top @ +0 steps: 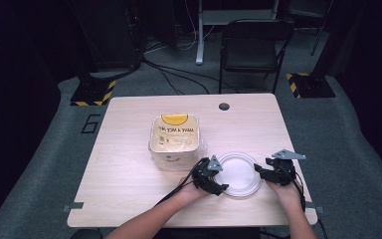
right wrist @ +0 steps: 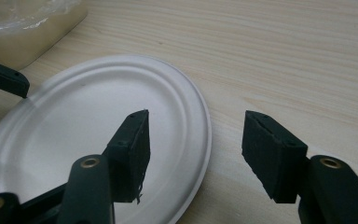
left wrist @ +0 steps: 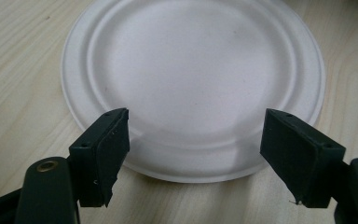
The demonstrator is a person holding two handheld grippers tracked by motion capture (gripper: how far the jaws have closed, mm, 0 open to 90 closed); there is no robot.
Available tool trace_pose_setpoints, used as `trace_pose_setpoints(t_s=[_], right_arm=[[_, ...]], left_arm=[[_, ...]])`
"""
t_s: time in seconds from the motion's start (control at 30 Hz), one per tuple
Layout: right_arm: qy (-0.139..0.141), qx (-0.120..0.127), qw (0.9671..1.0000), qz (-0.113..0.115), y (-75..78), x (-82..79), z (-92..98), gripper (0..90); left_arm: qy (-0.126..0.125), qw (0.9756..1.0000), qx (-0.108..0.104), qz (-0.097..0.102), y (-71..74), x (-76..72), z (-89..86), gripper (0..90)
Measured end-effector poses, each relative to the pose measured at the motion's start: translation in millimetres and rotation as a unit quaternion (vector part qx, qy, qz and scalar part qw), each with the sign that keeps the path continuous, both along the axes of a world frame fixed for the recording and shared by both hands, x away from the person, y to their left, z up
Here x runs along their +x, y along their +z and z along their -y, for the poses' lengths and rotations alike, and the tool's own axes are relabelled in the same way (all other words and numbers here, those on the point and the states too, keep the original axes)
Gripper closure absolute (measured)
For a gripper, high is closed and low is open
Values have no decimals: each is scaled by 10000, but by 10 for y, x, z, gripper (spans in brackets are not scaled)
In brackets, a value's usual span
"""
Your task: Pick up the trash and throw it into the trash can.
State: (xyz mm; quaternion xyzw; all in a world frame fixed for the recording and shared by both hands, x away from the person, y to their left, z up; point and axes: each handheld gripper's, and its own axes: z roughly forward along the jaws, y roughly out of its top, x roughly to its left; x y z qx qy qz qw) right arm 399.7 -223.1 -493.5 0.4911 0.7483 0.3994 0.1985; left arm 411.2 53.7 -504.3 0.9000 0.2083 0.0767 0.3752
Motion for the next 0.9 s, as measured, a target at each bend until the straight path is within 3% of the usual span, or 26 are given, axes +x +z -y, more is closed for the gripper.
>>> trace_pose_setpoints(t_s=[0.2,0.4,0.5,0.9], right_arm=[[7,-1,10000,-3,-4,7,-5,401],[31,7,10000,-28,-15,18,-13,374],[95,6,9998,-164,-39,38,-37,355],[132,-27,9993,-348,-82,75,-93,344]], left_arm=[[-12,10000,-82,9,19,18,-2,233],[-54,10000,7,-12,-17,33,15,219],[-58,10000,25,10,-18,27,19,212],[-18,10000,8,-5,-60,16,0,210]])
